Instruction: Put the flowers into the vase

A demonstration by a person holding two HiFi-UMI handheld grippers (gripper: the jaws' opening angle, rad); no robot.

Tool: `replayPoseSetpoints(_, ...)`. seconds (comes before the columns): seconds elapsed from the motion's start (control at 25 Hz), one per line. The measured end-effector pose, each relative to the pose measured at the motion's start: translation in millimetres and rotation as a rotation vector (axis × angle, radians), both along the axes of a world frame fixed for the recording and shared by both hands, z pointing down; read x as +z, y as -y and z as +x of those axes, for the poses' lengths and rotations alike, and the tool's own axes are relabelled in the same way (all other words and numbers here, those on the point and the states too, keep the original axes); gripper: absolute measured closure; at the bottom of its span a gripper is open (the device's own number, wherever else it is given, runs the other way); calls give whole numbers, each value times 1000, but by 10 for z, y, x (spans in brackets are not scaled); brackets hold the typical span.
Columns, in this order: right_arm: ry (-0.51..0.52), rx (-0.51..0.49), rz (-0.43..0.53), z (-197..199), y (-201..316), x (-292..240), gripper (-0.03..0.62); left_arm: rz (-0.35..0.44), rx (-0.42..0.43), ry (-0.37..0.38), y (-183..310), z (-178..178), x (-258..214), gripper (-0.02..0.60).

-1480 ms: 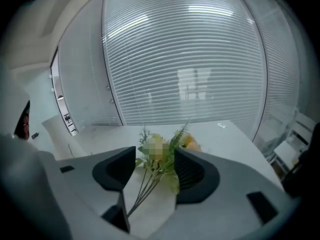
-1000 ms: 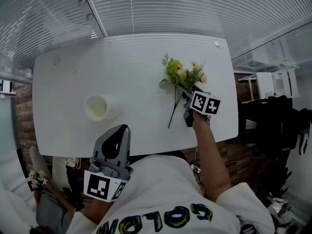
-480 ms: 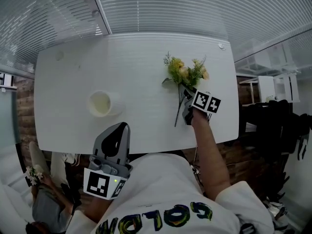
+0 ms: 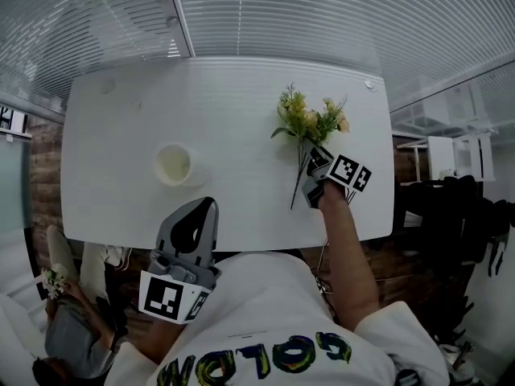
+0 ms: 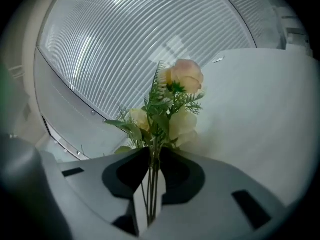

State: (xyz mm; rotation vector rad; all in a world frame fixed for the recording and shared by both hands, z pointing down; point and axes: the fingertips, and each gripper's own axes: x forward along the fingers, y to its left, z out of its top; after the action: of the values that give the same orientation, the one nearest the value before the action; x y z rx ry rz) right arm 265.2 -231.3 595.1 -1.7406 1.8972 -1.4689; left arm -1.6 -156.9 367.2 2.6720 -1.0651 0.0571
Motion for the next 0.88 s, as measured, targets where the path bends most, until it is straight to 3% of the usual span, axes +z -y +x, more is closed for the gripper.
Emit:
replayPoseSetpoints(0.44,72,-73,177,-401,288,-657,530,22,-47,2,-21,-135,-4,568)
replayPoseSetpoints(0.88,61,-198,349,-1067,740,-1546,532,35,-102,7,41,-415,-52,568)
